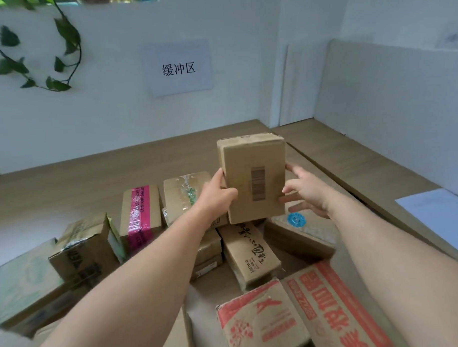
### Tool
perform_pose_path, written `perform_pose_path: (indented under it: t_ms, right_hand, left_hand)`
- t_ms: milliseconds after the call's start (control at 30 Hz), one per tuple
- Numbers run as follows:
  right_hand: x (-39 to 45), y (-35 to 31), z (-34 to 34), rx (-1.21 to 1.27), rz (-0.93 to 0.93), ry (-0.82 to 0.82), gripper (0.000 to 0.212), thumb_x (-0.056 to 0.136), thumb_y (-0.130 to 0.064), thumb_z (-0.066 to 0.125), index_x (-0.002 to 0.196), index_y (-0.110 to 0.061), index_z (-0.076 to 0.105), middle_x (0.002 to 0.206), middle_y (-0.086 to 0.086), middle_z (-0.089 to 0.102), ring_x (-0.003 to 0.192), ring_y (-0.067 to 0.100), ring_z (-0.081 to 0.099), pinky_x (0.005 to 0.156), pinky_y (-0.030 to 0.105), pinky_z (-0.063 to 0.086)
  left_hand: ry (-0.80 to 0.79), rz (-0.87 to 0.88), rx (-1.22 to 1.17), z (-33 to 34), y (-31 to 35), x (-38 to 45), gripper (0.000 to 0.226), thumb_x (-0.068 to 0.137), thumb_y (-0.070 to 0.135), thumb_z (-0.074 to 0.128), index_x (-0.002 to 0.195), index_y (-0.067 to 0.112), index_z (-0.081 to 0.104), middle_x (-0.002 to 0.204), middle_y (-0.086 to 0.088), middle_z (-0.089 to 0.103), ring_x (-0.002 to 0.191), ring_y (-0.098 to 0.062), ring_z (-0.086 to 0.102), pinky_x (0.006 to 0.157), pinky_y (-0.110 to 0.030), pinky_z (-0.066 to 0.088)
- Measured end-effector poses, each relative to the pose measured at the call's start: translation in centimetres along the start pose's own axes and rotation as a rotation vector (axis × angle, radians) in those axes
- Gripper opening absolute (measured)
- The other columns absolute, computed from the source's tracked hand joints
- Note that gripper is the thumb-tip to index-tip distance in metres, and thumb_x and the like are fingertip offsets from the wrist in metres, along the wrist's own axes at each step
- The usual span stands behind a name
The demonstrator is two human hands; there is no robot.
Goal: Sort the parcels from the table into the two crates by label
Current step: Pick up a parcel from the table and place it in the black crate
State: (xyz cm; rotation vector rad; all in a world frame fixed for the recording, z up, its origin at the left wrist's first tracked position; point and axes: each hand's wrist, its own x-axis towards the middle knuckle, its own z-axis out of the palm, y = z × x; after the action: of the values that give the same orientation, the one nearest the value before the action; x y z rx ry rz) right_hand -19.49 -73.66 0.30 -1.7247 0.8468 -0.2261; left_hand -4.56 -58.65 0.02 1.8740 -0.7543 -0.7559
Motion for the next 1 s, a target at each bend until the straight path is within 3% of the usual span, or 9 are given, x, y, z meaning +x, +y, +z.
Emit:
perform_pose_path:
  t_ms: [100,200,267,367,433,733,800,900,1000]
  right_hand:
    - [-3.1,0.8,-0.3,0.312,0.085,-0.033,0.037,0.099,-0.038,0.039,0.122,-0.018,0.059,0.109,0.014,0.066,0.099,0.031,0.063,0.088,0.051,0.049]
    - [-6.0,1.7,-0.1,0.413,0.192,-0.035,0.076,0.089,-0.074,0.033,0.107,-0.007,0.065,0.091,0.015,0.070,0.090,0.034,0.065,0.086,0.054,0.051]
    - [-7.8,2.1,0.5,0.444,0.235,-0.036,0.082,0.083,-0.082,0.033,0.096,-0.009,0.068,0.084,0.015,0.071,0.084,0.033,0.066,0.090,0.055,0.050]
    - [-10.2,2.5,2.1,0.522,0.222,-0.091,0.068,0.086,-0.073,0.042,0.091,-0.013,0.073,0.082,0.014,0.071,0.079,0.032,0.067,0.089,0.053,0.049]
    - [-11.4,2.7,2.8,0.566,0.184,-0.114,0.052,0.090,-0.055,0.048,0.119,-0.015,0.064,0.076,0.009,0.068,0.071,0.030,0.066,0.079,0.050,0.053]
    - [-16.4,4.6,7.7,0.476,0.099,-0.211,0.062,0.075,-0.041,0.063,0.136,-0.031,0.054,0.108,0.008,0.068,0.096,0.028,0.061,0.081,0.051,0.055]
    - [-17.4,5.0,9.1,0.442,0.072,-0.232,0.073,0.072,-0.030,0.070,0.140,-0.041,0.045,0.121,0.008,0.067,0.106,0.031,0.062,0.078,0.052,0.056]
    - [-18.8,5.4,11.2,0.387,0.038,-0.236,0.084,0.068,-0.024,0.069,0.141,-0.049,0.036,0.130,0.007,0.062,0.118,0.038,0.057,0.096,0.064,0.046]
    - [-20.5,5.6,13.4,0.411,-0.016,-0.237,0.088,0.065,-0.015,0.067,0.137,-0.054,0.035,0.122,0.003,0.069,0.116,0.031,0.060,0.101,0.055,0.044]
  left_hand:
    - [-0.043,-0.060,-0.206,-0.4,-0.8,-3.4,0.038,0.098,0.017,0.037,0.135,0.025,0.040,0.120,-0.004,0.059,0.105,-0.018,0.058,0.089,-0.045,0.052]
    - [-0.053,-0.170,-0.433,-0.8,-1.8,-6.3,0.031,0.100,0.027,0.029,0.114,0.012,0.051,0.120,-0.017,0.061,0.107,-0.028,0.059,0.092,-0.057,0.049]
    - [-0.066,-0.227,-0.475,-0.8,-2.3,-7.8,0.053,0.098,0.053,0.031,0.108,0.007,0.054,0.115,-0.019,0.063,0.106,-0.031,0.062,0.085,-0.055,0.053]
    - [-0.083,-0.270,-0.462,-0.8,-2.7,-10.0,0.076,0.085,0.075,0.033,0.103,0.005,0.055,0.112,-0.016,0.063,0.103,-0.032,0.063,0.073,-0.050,0.057]
    - [-0.112,-0.290,-0.492,-1.0,-3.3,-11.3,0.070,0.086,0.073,0.036,0.106,0.009,0.056,0.109,-0.014,0.064,0.101,-0.031,0.063,0.079,-0.052,0.054]
    - [-0.255,-0.181,-0.486,-3.6,-6.7,-18.1,0.029,0.086,0.023,0.045,0.114,0.019,0.055,0.096,-0.007,0.054,0.078,-0.023,0.053,0.069,-0.038,0.050]
    - [-0.244,-0.129,-0.449,-4.3,-7.7,-19.6,0.049,0.085,0.013,0.043,0.128,0.036,0.048,0.104,-0.004,0.057,0.078,-0.021,0.051,0.068,-0.038,0.049]
    - [-0.240,-0.082,-0.407,-5.5,-9.1,-21.7,0.077,0.068,0.019,0.051,0.139,0.044,0.035,0.118,-0.002,0.058,0.088,-0.022,0.054,0.069,-0.037,0.052]
    - [-0.215,-0.025,-0.391,-6.5,-10.3,-23.6,0.085,0.064,0.022,0.053,0.142,0.046,0.030,0.124,0.003,0.057,0.097,-0.022,0.055,0.074,-0.038,0.053]
